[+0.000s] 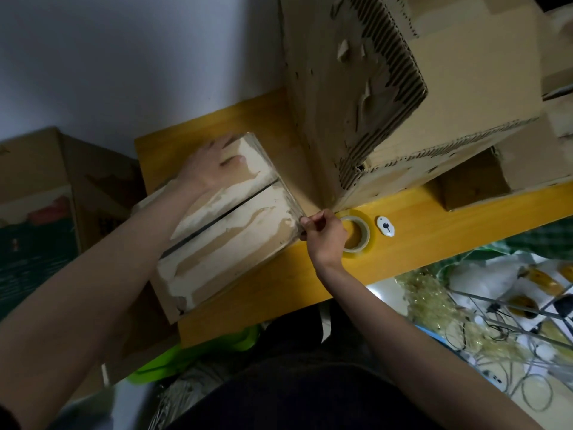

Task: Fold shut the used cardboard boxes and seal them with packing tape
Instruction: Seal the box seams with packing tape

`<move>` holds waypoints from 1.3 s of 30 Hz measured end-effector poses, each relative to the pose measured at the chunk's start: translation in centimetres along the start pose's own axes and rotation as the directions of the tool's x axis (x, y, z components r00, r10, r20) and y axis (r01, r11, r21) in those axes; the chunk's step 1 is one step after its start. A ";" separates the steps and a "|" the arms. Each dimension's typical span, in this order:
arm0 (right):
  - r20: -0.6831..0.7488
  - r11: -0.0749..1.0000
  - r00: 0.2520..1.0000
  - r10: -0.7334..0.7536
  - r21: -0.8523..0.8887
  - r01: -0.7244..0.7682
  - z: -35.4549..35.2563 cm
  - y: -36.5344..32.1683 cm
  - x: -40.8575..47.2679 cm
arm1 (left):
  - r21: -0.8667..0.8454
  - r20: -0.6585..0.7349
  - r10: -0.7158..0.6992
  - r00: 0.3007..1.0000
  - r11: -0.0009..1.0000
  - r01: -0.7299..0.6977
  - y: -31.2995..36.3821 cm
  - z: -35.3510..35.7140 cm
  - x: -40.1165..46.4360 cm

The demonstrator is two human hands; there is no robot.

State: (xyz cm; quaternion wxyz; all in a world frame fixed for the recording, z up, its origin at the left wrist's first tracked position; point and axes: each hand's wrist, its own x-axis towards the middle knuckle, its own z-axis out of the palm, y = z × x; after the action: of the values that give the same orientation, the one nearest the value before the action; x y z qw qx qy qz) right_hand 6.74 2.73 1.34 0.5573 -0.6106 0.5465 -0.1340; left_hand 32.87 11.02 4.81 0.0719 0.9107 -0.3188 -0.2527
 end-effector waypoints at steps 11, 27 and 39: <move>0.226 0.979 0.953 -0.202 0.015 0.204 4.8 -3.2 0.5 | -0.021 -0.066 -0.273 0.960 0.962 0.273 -7.0 -1.9 -2.1; 0.297 0.832 0.839 -0.455 -0.193 0.519 -4.0 1.0 0.5 | -0.463 -0.207 -0.405 0.891 0.843 0.275 -2.1 3.7 -14.3; 0.540 0.084 0.836 -0.099 -0.832 0.548 -8.9 8.5 4.7 | -0.391 -0.249 -0.384 0.889 0.880 0.270 -0.3 6.8 -18.8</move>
State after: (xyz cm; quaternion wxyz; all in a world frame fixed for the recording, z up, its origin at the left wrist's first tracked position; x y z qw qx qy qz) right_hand -2.81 -4.00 -4.74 0.0746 -0.9392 0.2399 0.2340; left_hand 16.95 23.05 6.64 0.2370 0.9533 -0.0928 -0.1623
